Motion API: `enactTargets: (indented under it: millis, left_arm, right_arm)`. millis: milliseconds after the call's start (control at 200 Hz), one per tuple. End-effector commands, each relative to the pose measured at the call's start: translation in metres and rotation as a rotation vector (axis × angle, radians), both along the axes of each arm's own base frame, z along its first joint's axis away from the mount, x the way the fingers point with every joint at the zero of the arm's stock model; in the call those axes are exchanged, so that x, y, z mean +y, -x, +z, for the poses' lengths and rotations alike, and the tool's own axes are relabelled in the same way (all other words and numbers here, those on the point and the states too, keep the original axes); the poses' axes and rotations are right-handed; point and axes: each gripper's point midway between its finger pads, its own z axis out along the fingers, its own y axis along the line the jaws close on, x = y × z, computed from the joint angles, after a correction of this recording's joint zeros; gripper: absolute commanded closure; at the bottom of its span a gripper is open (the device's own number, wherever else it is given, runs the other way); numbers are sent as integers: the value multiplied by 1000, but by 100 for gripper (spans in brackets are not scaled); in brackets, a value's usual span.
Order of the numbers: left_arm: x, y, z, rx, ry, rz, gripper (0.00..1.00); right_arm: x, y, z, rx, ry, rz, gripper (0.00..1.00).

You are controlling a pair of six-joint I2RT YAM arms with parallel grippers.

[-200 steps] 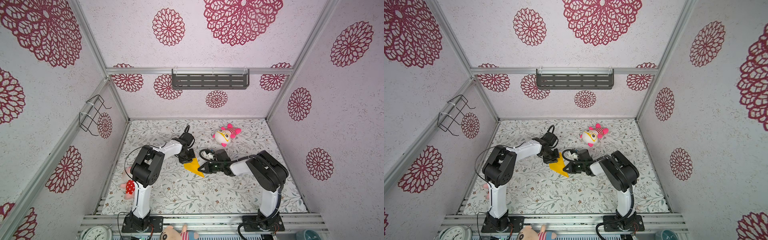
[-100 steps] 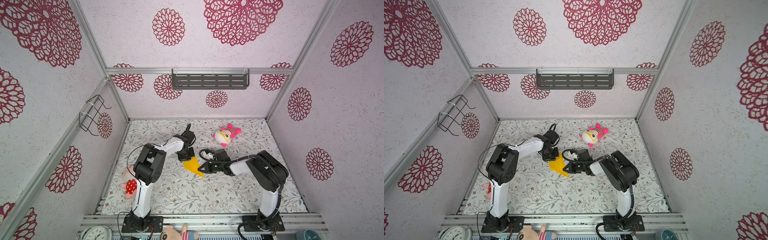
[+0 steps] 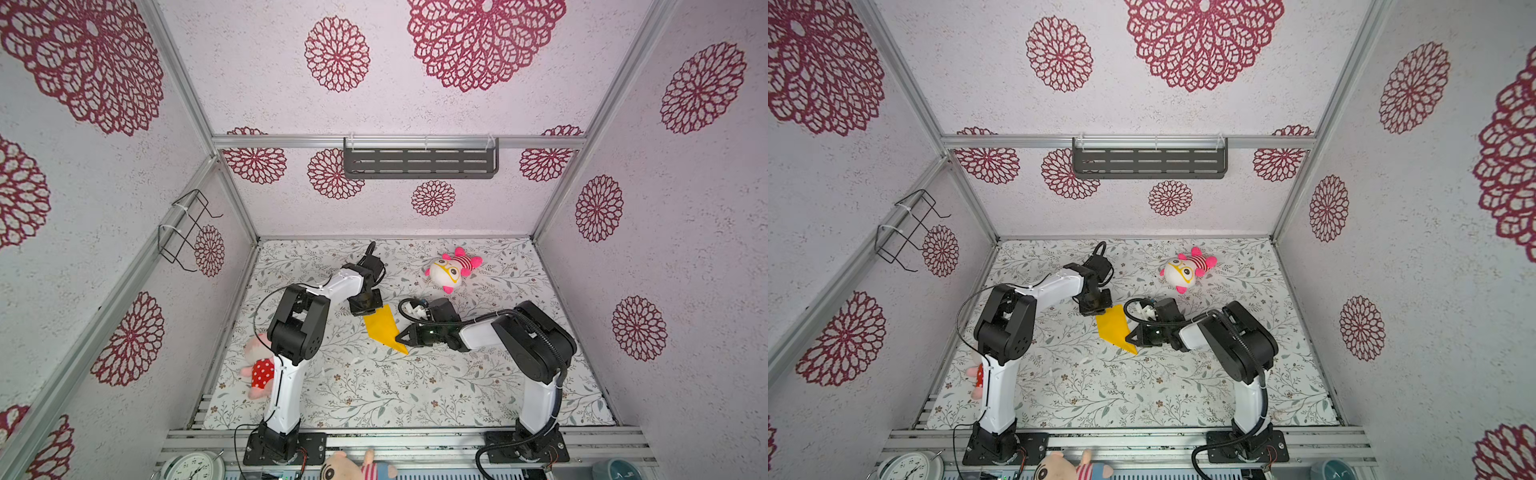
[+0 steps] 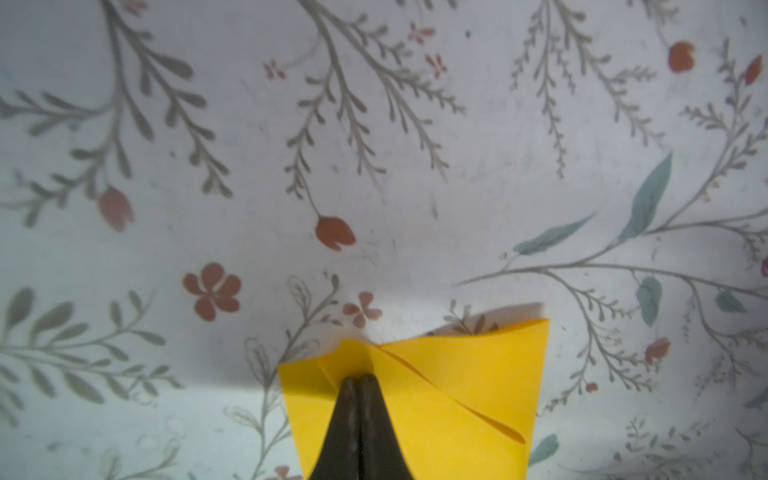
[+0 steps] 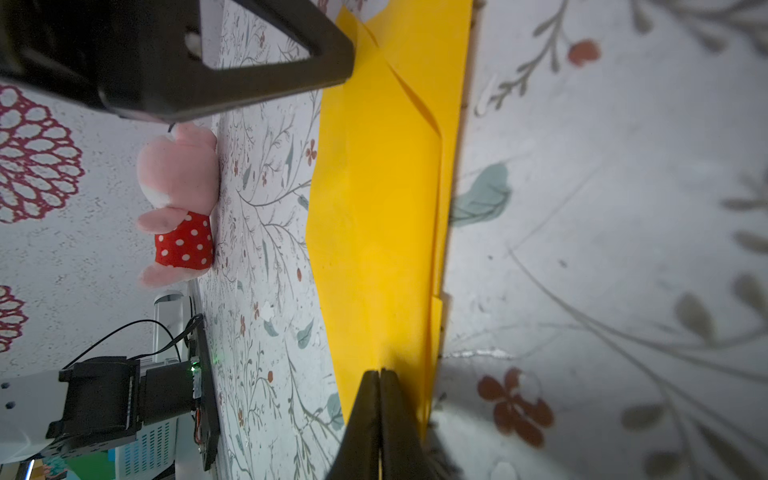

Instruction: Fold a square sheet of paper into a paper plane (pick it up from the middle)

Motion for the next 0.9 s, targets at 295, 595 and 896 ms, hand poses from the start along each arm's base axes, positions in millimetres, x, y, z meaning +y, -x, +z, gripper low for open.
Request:
enactTargets:
  millis: [295,595,896]
  left_arm:
    - [42,-19,29,-75,-64,27,92]
    - [-32,23,65,-149,349,7,90]
    - [-55,40,36,-78,366,2,93]
  right_arm:
    - [-35,25,-46,88,215,-7,93]
    - [-45,35,-28,42,231,60,92]
    - [-36,23,-17,21,184,26,92]
